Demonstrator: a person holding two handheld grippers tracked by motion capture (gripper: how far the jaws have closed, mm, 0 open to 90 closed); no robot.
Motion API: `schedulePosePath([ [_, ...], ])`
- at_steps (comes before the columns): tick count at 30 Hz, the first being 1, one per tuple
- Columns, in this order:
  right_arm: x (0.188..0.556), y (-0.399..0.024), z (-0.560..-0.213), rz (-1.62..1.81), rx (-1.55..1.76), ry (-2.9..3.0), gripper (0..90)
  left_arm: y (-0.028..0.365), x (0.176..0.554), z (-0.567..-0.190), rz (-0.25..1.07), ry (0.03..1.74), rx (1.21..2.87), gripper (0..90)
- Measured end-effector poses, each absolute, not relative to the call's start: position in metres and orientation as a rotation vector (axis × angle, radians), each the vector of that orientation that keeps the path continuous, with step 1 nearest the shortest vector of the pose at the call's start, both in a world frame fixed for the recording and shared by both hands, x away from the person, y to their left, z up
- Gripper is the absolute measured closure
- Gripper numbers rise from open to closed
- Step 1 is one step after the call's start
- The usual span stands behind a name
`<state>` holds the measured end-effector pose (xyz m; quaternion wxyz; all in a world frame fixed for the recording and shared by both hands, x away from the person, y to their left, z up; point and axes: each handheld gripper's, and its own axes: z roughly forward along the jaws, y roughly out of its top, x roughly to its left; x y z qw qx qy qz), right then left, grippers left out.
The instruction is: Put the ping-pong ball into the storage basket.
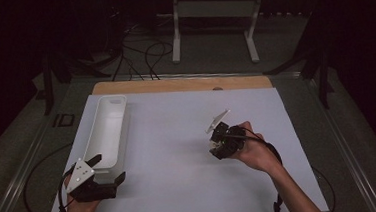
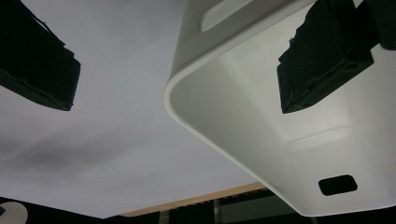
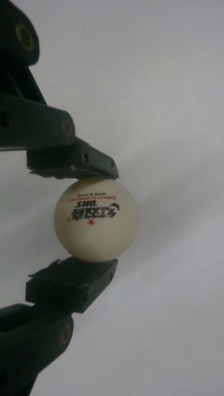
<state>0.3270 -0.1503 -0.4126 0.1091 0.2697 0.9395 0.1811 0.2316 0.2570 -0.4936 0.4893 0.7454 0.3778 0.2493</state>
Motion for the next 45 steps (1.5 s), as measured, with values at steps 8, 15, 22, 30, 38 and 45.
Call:
schedulePosePath([
  [8, 0.328, -0.145, -0.41, 0.529, 0.779, 2.765, 50.3, 0.257, 0.232, -0.494, 0.606, 0.918, 1.81, 0.1],
  [15, 0.33, -0.141, -0.406, 0.524, 0.769, 2.762, 50.3, 0.257, 0.232, -0.494, 0.606, 0.918, 1.811, 0.1],
  [22, 0.331, -0.138, -0.402, 0.527, 0.761, 2.759, 50.3, 0.257, 0.232, -0.494, 0.606, 0.918, 1.811, 0.0],
  [30, 0.332, -0.133, -0.399, 0.529, 0.739, 2.763, 50.3, 0.257, 0.232, -0.494, 0.606, 0.919, 1.81, 0.1],
  [38, 0.333, -0.127, -0.395, 0.536, 0.729, 2.758, 50.3, 0.257, 0.232, -0.494, 0.605, 0.918, 1.811, 0.1],
  [45, 0.334, -0.125, -0.394, 0.545, 0.724, 2.76, 50.3, 0.257, 0.232, -0.494, 0.606, 0.917, 1.812, 0.1],
])
